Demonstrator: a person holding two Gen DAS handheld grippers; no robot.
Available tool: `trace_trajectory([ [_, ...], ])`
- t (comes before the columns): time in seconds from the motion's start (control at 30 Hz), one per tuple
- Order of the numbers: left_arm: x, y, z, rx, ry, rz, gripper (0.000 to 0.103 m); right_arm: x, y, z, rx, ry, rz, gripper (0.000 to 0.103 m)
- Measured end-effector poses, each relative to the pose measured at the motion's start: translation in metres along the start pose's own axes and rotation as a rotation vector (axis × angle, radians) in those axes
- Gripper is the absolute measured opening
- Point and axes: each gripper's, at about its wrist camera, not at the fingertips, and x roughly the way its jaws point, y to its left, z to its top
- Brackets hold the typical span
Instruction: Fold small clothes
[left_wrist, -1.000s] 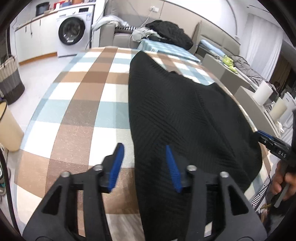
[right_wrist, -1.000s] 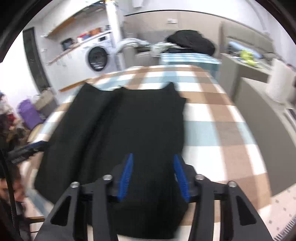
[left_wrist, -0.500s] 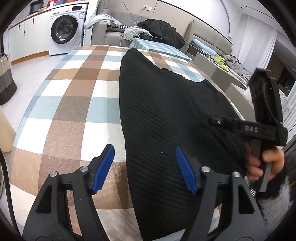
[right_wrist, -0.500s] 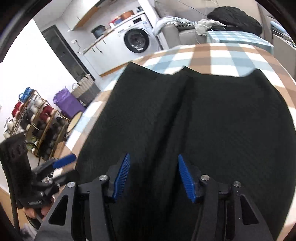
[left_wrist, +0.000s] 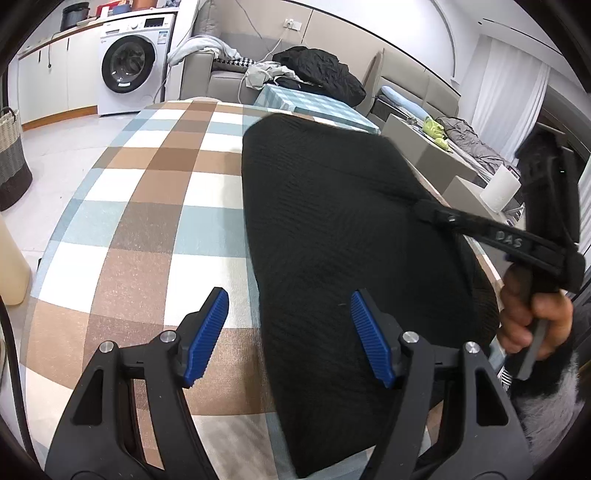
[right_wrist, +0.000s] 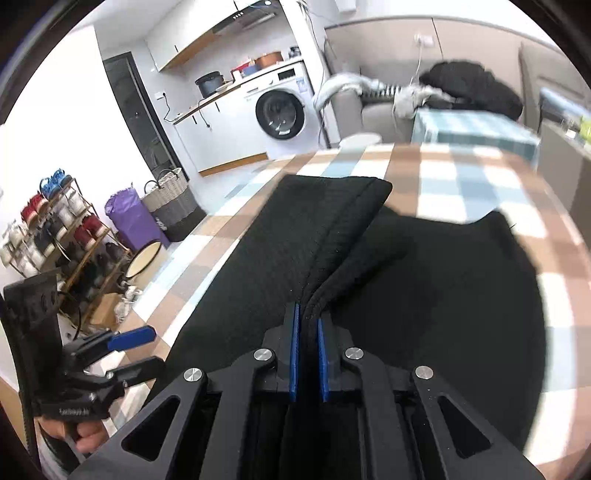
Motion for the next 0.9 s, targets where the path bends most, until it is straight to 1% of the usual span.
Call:
trace_trajectory([
  [0.03, 0.001, -0.001, 0.000, 0.004, 0.003, 0.002, 0.066, -0.002, -0.005, -0.001, 0.009, 0.004, -0.017, 0.009],
  [0.1, 0.006, -0.001, 0.000, 0.006, 0.011, 0.004, 0.066, 0.007, -0.021, -0.007, 0.044, 0.039, -0.046, 0.009],
  [0.2, 0.013, -0.003, -0.003, 0.009, 0.036, 0.019, 0.066, 0.027, -0.046, -0.018, 0.128, 0.115, -0.042, 0.013],
  [0.23, 0.015, -0.004, -0.004, 0.011, 0.044, 0.019, 0.066, 0.031, -0.050, -0.021, 0.149, 0.136, -0.034, 0.014],
  [0.33, 0.017, -0.009, -0.006, 0.022, 0.049, 0.016, 0.066, 0.023, -0.055, -0.025, 0.176, 0.131, 0.024, 0.022],
  [0.5, 0.021, -0.022, -0.010, 0.070, 0.054, 0.021, 0.066, 0.002, -0.053, -0.045, 0.193, 0.145, 0.066, 0.023],
  [0.57, 0.024, -0.029, -0.015, 0.102, 0.069, 0.021, 0.066, -0.007, -0.052, -0.056, 0.207, 0.154, 0.106, 0.023],
  [0.63, 0.026, -0.034, -0.020, 0.122, 0.085, 0.014, 0.066, -0.015, -0.050, -0.067, 0.220, 0.156, 0.139, 0.027],
  [0.7, 0.027, -0.035, -0.024, 0.134, 0.091, 0.016, 0.066, -0.022, -0.049, -0.075, 0.215, 0.148, 0.159, 0.028],
  [0.77, 0.027, -0.036, -0.026, 0.145, 0.092, 0.023, 0.067, -0.027, -0.046, -0.081, 0.201, 0.135, 0.160, 0.027],
  [0.8, 0.027, -0.035, -0.027, 0.144, 0.093, 0.021, 0.067, -0.029, -0.044, -0.083, 0.178, 0.122, 0.139, 0.025],
  [0.83, 0.028, -0.034, -0.027, 0.140, 0.096, 0.019, 0.067, -0.029, -0.041, -0.084, 0.142, 0.108, 0.108, 0.016],
  [0.87, 0.028, -0.034, -0.027, 0.137, 0.098, 0.019, 0.067, -0.029, -0.038, -0.083, 0.128, 0.113, 0.104, 0.011],
  [0.9, 0.027, -0.033, -0.026, 0.137, 0.097, 0.018, 0.067, -0.029, -0.037, -0.083, 0.129, 0.119, 0.124, 0.011],
])
